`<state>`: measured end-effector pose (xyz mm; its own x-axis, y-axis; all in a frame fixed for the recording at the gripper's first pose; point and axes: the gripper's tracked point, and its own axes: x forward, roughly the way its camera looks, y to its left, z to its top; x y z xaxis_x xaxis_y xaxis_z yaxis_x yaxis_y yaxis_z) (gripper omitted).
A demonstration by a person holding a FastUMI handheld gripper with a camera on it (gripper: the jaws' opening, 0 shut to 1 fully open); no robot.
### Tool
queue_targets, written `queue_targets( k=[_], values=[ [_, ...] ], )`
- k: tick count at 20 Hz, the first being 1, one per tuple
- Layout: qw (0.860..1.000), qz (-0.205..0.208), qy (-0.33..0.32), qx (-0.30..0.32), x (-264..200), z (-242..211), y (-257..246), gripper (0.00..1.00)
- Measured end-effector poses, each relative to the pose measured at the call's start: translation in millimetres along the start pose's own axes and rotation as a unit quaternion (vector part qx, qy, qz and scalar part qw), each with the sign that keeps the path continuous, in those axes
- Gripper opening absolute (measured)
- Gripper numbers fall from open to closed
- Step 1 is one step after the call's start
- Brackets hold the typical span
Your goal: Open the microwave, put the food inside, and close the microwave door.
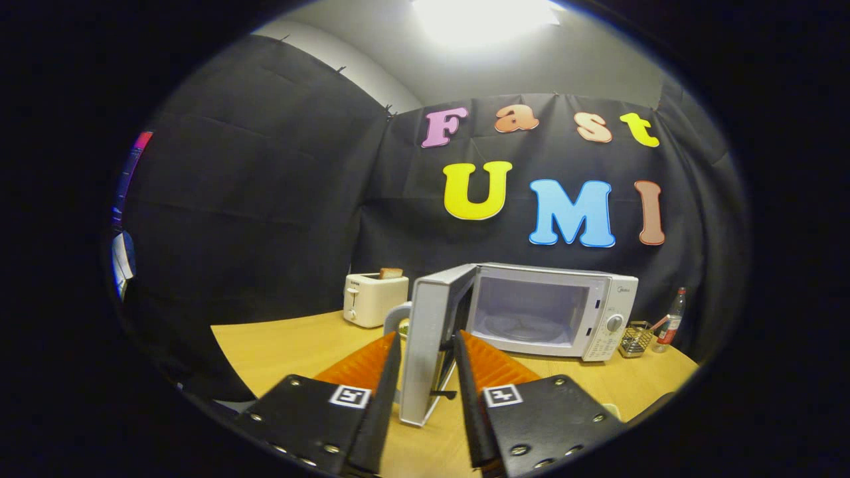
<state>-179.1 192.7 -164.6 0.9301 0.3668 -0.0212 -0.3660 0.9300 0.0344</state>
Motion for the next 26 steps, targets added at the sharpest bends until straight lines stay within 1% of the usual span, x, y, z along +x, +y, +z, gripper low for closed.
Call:
queue_targets(
  k=[1,2,4,5,7,10,14,18,20,22,23,25,26],
  values=[
    [1.0,-0.007,0.02,-0.002,-9,-13,-22,0.62],
    [0.999,-0.015,0.039,-0.007,-16,-24,-41,0.84],
    [0.998,-0.031,0.054,-0.019,-31,-40,-73,0.93],
    [0.997,-0.042,0.056,-0.025,-38,-47,-90,0.94],
    [0.995,-0.046,0.08,-0.03,-48,-71,-116,0.95],
    [0.994,-0.033,0.102,-0.004,-63,-94,-141,0.95],
    [0.987,-0.039,0.151,0.021,-74,-132,-179,0.95],
    [0.975,-0.021,0.214,0.053,-77,-171,-187,0.95],
    [0.972,-0.017,0.228,0.046,-76,-178,-187,0.95],
    [0.968,-0.014,0.25,0.022,-72,-190,-187,0.95],
    [0.967,-0.014,0.253,0.024,-70,-192,-189,0.95],
    [0.963,0.0,0.266,0.048,-65,-199,-184,0.95],
    [0.962,0.001,0.266,0.06,-63,-197,-186,0.91]
  ],
)
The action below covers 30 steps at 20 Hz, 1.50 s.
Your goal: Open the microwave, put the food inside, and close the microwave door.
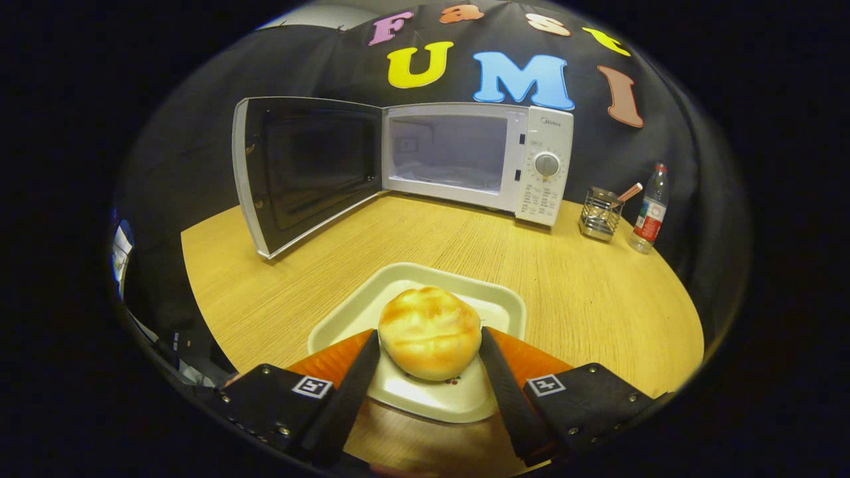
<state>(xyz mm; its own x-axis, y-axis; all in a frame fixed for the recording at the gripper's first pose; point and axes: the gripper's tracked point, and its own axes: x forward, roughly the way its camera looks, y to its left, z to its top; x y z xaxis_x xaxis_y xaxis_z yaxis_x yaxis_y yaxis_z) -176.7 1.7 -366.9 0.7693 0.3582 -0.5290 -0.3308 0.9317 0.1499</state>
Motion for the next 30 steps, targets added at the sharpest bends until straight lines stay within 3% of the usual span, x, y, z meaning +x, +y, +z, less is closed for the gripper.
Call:
queue_targets(
  k=[4,9,16,22,30],
  values=[
    [1.0,0.005,-0.004,0.025,-2,7,1,0.7],
    [0.998,0.014,-0.028,0.06,-10,39,12,0.7],
    [0.985,0.047,-0.097,0.135,7,148,37,0.69],
    [0.982,0.018,-0.14,0.121,45,225,38,0.69],
    [0.969,-0.028,-0.151,0.196,110,270,26,0.69]
  ],
)
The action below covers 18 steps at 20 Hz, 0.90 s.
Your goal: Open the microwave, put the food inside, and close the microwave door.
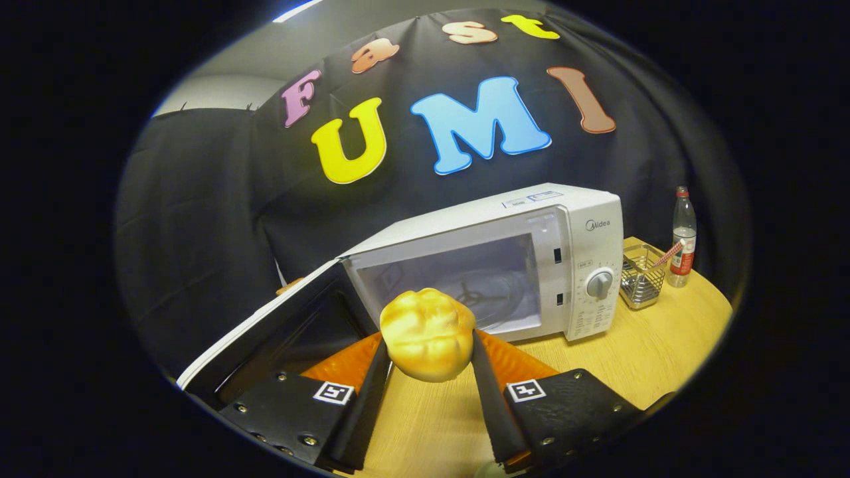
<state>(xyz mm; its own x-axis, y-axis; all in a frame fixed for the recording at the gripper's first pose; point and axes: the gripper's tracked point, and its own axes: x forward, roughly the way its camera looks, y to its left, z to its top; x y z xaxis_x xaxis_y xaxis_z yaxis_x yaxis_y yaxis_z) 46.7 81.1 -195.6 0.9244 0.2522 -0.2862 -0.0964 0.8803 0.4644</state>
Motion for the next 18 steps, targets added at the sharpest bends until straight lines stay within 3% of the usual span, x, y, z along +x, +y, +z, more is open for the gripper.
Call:
queue_targets(
  k=[11,18],
  values=[
    [0.992,-0.025,-0.036,0.122,117,-6,-6,0.69],
    [0.978,-0.077,-0.043,0.19,184,-26,-28,0.69]
  ],
)
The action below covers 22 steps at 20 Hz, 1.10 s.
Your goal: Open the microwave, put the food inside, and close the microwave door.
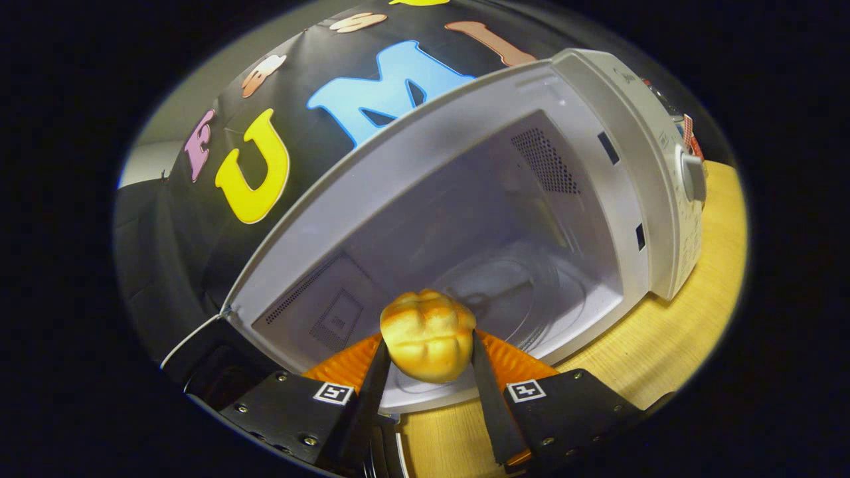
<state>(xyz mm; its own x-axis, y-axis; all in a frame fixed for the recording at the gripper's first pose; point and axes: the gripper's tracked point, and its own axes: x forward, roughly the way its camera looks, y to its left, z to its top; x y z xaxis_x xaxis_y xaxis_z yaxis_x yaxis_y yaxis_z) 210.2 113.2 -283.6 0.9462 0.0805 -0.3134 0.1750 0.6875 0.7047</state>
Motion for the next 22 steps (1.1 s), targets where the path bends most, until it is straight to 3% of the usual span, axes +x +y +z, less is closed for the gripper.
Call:
queue_targets(
  k=[4,9,13,15,18,22],
  values=[
    [1.0,-0.025,0.0,0.003,22,-7,-13,0.74],
    [1.0,-0.024,-0.011,0.0,30,-1,-12,0.78],
    [0.999,-0.024,-0.028,-0.019,31,4,-14,0.98],
    [0.999,-0.022,-0.02,-0.013,27,4,-13,0.97],
    [1.0,-0.004,-0.024,-0.017,15,16,-1,0.97],
    [0.998,0.059,0.012,-0.015,-29,21,33,0.97]
  ],
)
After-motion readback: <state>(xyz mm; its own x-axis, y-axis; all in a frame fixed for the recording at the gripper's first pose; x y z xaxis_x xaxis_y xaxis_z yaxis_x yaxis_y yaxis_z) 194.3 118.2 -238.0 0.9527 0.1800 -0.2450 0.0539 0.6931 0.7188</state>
